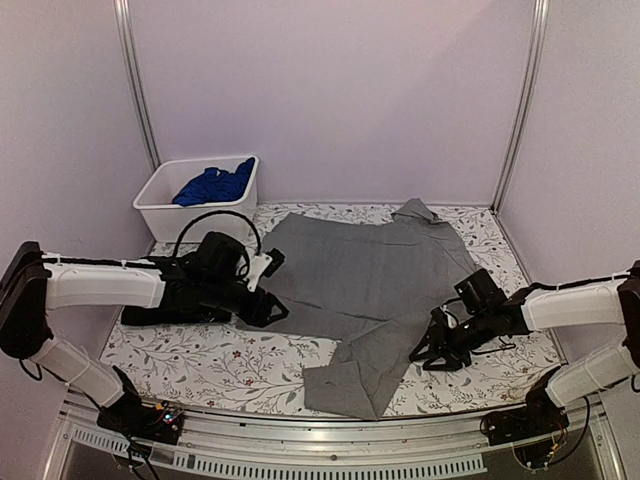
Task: Fold and stack the mixed laundry pile
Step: Pick up the flattened shirt from the center of the board.
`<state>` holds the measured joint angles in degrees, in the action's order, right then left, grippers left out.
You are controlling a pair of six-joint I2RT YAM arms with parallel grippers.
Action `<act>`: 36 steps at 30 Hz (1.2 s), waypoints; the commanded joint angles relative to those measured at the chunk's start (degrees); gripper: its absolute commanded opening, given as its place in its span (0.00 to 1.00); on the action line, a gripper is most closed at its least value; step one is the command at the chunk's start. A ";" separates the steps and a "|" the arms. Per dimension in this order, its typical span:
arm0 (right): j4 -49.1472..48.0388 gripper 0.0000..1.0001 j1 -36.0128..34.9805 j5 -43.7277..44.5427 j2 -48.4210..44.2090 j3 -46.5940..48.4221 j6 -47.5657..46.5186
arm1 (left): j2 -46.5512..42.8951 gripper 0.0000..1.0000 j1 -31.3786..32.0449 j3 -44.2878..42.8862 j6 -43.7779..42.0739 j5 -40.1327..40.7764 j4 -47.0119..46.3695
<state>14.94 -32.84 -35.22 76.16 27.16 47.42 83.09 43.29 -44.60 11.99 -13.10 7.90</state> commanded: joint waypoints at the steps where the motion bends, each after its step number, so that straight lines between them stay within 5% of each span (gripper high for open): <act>1: -11.60 0.45 -1.46 3.36 3.77 -0.81 4.61 | -3.82 0.52 -3.20 2.98 3.98 3.62 0.23; 5: -15.70 0.34 -1.98 2.75 7.85 -1.33 5.04 | -6.10 0.52 -6.50 4.26 7.71 4.31 3.79; 11: -15.44 0.00 -2.14 5.48 3.71 -3.70 6.78 | -14.68 0.56 -9.60 11.15 20.58 4.94 5.41; 18: -4.83 0.00 -2.21 9.07 -10.05 -3.65 6.38 | -16.53 0.54 -12.18 14.13 30.43 2.53 7.59; 24: 1.96 0.00 -2.23 11.18 -20.37 -4.90 8.05 | -9.21 0.49 -13.28 13.13 32.76 -3.08 7.00; 30: 4.60 0.00 -2.23 11.43 -23.90 -5.93 9.11 | -2.19 0.34 -13.40 12.34 35.59 -4.49 4.41; 36: 6.38 0.00 -2.23 11.64 -25.76 -5.73 9.06 | -1.33 0.35 -13.52 12.75 39.60 1.30 2.80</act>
<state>19.11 -34.83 -24.56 51.59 21.54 56.14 81.06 30.46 -31.48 48.14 -15.75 11.86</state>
